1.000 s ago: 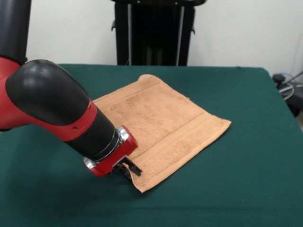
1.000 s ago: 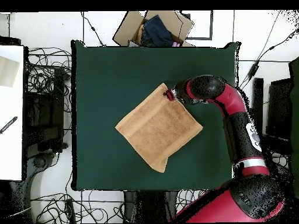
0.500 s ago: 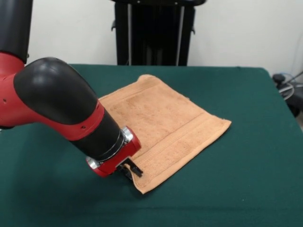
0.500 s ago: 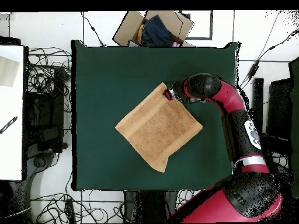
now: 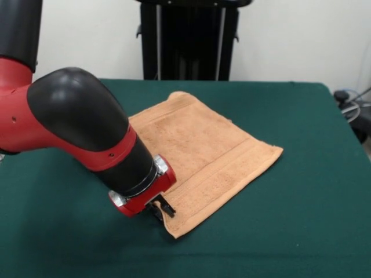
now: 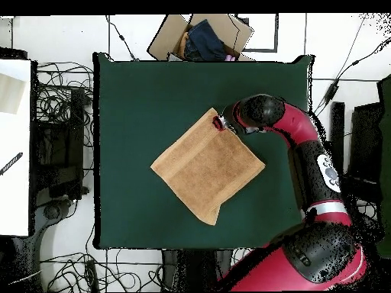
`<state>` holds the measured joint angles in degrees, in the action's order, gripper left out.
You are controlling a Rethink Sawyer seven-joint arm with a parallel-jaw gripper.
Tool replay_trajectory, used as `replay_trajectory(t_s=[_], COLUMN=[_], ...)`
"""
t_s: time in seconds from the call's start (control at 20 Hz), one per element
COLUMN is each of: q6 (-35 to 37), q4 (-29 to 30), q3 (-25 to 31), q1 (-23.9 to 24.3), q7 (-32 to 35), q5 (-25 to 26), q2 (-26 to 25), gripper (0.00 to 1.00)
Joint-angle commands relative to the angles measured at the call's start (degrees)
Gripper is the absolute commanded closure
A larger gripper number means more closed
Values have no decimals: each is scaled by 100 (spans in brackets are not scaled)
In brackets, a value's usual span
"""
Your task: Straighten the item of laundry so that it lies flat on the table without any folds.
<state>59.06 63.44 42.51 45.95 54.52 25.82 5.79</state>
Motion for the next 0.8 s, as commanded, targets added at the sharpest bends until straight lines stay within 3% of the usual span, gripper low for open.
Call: replay_trajectory(t_s=[0.05, 0.8], q6=[-1546, -1790], q4=[31, 50], q3=[-699, -1053], q1=[-465, -733], q7=[1666, 1821], q5=[207, -115], q2=[-499, -420], gripper=[100, 100])
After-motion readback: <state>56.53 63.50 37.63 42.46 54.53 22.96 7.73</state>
